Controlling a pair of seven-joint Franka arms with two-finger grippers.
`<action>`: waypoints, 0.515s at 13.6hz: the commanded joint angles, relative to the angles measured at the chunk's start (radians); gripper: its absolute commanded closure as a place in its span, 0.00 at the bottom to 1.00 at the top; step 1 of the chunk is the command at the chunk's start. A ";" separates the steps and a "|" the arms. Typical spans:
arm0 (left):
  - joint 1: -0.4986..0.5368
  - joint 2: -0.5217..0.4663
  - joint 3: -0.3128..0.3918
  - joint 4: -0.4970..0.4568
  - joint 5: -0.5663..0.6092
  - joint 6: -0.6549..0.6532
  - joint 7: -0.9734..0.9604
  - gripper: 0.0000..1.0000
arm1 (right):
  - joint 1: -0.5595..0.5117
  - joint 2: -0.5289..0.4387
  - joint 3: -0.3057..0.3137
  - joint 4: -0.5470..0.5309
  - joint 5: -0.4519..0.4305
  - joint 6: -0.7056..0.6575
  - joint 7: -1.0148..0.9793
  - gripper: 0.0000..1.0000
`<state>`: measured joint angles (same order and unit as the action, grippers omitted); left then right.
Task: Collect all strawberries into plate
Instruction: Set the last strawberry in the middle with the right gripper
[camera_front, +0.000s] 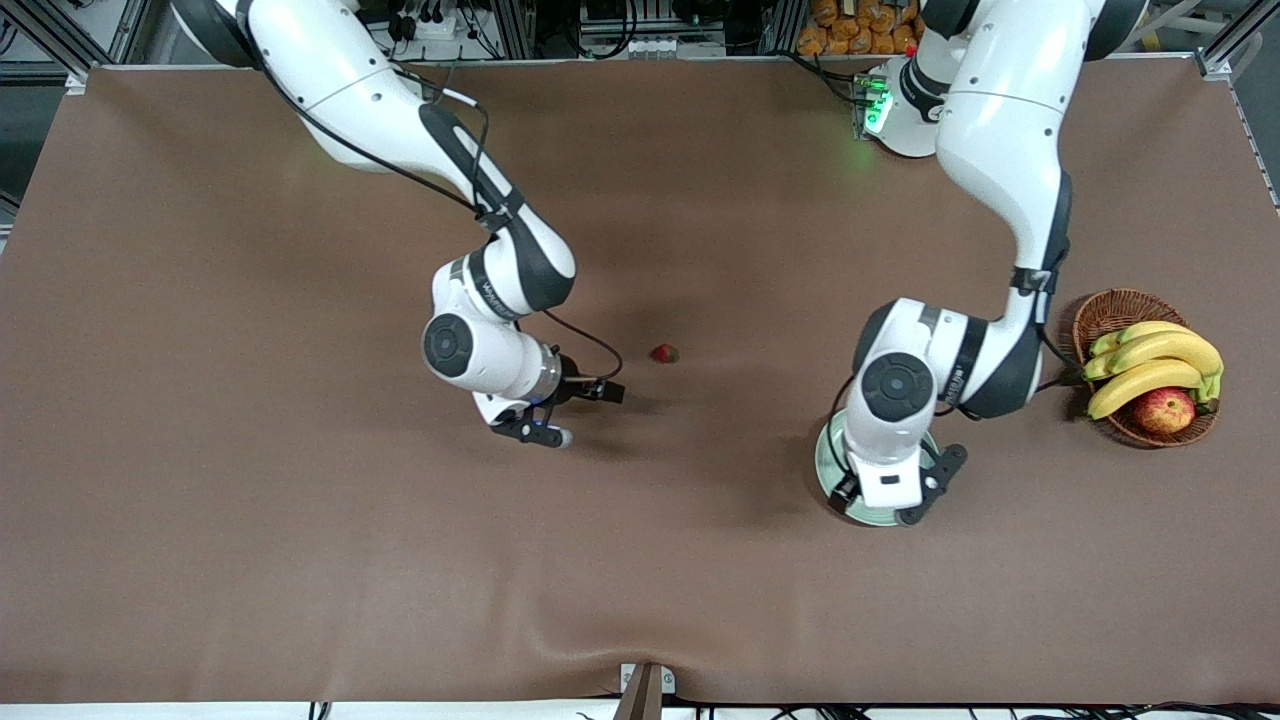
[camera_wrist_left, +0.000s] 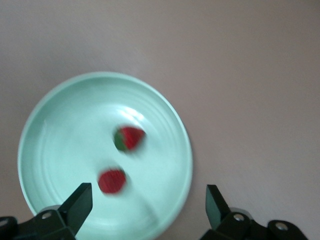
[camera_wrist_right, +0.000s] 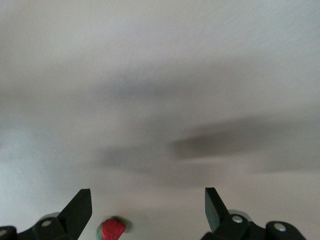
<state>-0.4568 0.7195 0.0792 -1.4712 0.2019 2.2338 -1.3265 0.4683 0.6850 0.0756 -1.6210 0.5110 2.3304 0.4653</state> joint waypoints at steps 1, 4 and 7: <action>-0.098 -0.018 0.008 -0.008 -0.018 -0.020 -0.089 0.00 | -0.118 -0.100 0.007 -0.011 -0.044 -0.127 -0.011 0.00; -0.210 -0.008 0.005 0.009 -0.015 -0.019 -0.225 0.00 | -0.220 -0.206 0.009 -0.008 -0.282 -0.308 -0.112 0.00; -0.299 0.001 -0.030 0.008 -0.012 -0.016 -0.217 0.00 | -0.312 -0.349 0.009 -0.002 -0.385 -0.480 -0.161 0.00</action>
<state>-0.7137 0.7156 0.0620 -1.4698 0.2010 2.2333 -1.5431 0.2071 0.4438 0.0673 -1.5954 0.1878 1.9354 0.3355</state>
